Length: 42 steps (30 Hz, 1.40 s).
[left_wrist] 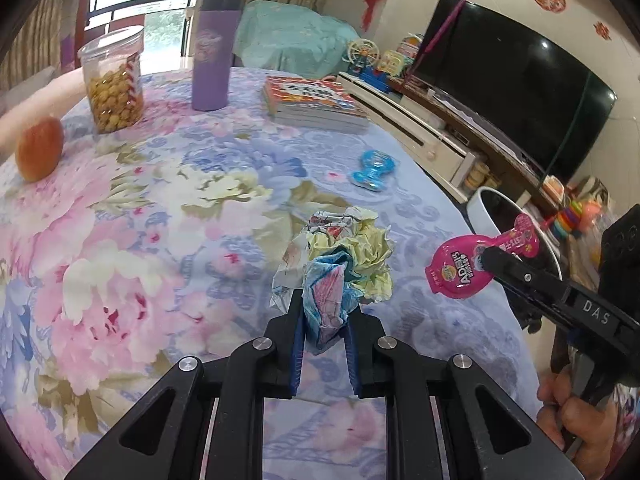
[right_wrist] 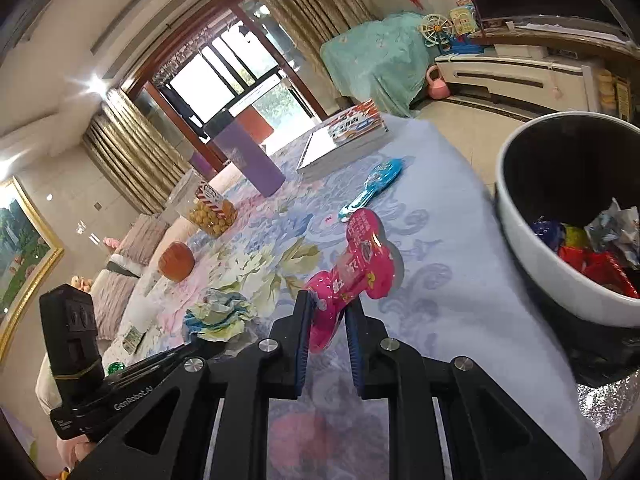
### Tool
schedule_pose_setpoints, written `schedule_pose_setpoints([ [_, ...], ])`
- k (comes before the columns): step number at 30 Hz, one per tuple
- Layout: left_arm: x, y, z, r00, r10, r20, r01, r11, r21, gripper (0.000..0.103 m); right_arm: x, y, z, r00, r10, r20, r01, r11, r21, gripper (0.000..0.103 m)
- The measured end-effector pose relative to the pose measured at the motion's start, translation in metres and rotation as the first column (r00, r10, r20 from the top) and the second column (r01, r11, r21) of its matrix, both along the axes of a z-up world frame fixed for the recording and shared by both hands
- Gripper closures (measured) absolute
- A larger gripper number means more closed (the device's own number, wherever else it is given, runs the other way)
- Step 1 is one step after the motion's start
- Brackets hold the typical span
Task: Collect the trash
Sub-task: 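Carry the crumpled wrapper and pink toy in both grippers over the bin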
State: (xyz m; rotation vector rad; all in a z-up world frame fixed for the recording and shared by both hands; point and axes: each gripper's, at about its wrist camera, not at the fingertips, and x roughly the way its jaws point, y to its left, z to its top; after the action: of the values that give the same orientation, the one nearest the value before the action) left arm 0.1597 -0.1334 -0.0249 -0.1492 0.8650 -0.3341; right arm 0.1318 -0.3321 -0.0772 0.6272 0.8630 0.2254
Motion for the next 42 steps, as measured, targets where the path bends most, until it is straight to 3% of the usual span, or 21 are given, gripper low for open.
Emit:
schedule_pose_setpoints([
  [24, -0.019, -0.068, 0.016, 0.99, -0.139, 0.025, 0.137, 0.988, 0.07, 0.087, -0.043, -0.053, 0.017, 0.996, -0.087, 0.033, 0.087, 0.996, -0.018, 0.086],
  [42, -0.02, -0.11, 0.02, 0.973, -0.228, 0.026, 0.225, 0.971, 0.075, 0.087, -0.065, -0.082, 0.022, 0.988, -0.15, 0.042, 0.151, 0.988, -0.031, 0.087],
])
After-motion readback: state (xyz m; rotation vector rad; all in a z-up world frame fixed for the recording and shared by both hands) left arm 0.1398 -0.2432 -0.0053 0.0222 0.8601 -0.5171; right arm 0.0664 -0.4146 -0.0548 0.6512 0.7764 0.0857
